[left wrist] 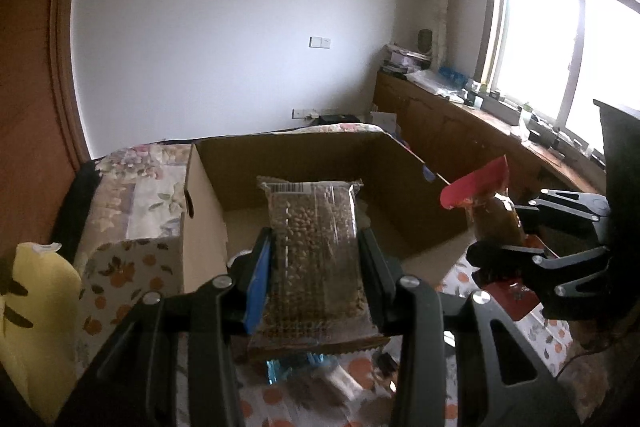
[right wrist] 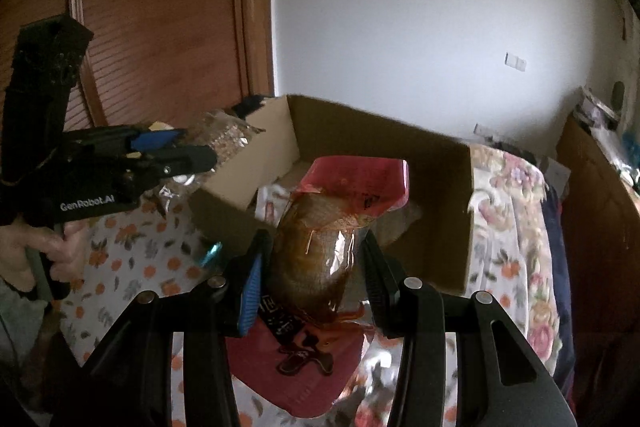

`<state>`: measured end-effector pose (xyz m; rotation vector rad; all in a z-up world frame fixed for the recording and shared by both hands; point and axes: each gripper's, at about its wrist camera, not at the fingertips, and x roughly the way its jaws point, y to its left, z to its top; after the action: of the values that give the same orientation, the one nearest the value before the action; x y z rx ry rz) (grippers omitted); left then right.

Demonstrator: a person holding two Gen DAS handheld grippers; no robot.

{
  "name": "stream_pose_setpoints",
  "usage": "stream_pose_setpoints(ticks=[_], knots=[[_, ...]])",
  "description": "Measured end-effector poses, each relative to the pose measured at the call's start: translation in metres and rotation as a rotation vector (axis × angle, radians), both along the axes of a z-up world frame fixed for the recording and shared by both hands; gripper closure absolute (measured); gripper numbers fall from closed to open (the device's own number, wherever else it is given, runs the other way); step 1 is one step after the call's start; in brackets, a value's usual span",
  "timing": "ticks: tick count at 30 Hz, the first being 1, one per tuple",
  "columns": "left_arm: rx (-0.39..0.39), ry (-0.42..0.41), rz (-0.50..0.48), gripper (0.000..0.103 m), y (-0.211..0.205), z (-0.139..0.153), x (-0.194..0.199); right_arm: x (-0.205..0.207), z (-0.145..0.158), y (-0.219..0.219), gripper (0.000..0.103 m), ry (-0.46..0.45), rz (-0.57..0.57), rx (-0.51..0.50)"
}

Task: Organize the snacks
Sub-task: 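Lift both held packets and carry them over the cardboard box, then lower both packets into the box and open both tools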

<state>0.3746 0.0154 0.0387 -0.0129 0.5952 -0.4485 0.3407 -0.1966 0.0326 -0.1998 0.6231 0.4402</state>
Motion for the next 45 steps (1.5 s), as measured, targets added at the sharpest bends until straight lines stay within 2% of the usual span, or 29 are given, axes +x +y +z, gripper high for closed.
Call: stream_pose_setpoints(ticks=[8, 18, 24, 32, 42, 45], knots=[[0.008, 0.021, 0.031, 0.063, 0.002, -0.012, 0.042, 0.046, -0.003, 0.008, 0.058, -0.009, -0.006, -0.010], [0.020, 0.057, 0.049, 0.063, -0.003, -0.033, 0.074, 0.097, -0.026, 0.003, 0.058, 0.053, -0.048, 0.002], [0.041, 0.086, 0.050, 0.063, -0.009, -0.047, 0.079, 0.105, -0.046, 0.003, 0.058, 0.094, -0.059, -0.017], [0.064, 0.104, 0.052, 0.062, -0.017, -0.057, 0.077, 0.114, -0.061, -0.006, 0.057, 0.165, -0.079, 0.017], [0.069, 0.113, 0.063, 0.058, -0.018, -0.058, 0.077, 0.112, -0.062, -0.009, 0.054, 0.172, -0.096, 0.030], [0.074, 0.105, 0.064, 0.054, -0.019, -0.054, 0.073, 0.106, -0.058, -0.010, 0.054, 0.160, -0.096, 0.031]])
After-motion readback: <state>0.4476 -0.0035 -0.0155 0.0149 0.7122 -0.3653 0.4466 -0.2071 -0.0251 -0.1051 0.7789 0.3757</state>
